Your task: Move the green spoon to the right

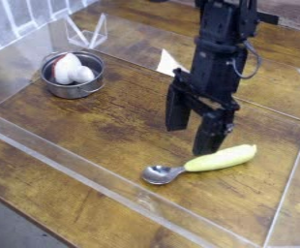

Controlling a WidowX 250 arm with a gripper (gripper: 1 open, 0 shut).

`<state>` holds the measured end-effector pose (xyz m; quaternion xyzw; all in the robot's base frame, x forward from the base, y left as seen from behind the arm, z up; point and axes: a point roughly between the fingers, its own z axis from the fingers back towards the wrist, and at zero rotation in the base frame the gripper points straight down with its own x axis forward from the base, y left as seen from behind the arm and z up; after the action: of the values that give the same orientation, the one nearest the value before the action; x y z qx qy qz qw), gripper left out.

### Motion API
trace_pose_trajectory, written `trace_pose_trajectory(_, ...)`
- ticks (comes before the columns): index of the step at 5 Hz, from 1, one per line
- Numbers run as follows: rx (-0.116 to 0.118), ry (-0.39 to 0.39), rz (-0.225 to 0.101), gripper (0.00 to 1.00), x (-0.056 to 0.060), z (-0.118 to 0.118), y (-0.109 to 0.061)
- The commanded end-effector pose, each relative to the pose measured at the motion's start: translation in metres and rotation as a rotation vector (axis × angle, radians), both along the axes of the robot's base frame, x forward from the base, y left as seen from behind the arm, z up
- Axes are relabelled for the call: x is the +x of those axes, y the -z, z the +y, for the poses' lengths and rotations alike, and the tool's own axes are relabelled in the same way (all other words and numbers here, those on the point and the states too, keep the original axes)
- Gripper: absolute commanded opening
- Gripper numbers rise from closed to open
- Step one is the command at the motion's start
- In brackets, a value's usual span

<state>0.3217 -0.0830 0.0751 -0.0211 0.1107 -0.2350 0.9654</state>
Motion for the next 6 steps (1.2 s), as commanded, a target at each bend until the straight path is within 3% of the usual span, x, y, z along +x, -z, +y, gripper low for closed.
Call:
trace_pose_trajectory(1,-0.010,-0.072,-0.059,1.00,0.002,-0.001,0.005)
trace_pose_trajectory(2,-0.011,-0.096,-0.054,1.00,0.003,-0.011,0.022)
trace_pose_trajectory(3,0.027,-0.161,-0.122,1.00,0.006,-0.008,-0.009)
trace_pose_trajectory(4,0.057,-0.180,-0.201,1.00,0.009,-0.001,-0.021)
trace_pose_trajectory(5,0.077,-0.187,-0.242,1.00,0.010,0.007,-0.013)
trace_pose_trajectory(6,0.104,-0.237,-0.295,1.00,0.019,0.024,-0.032)
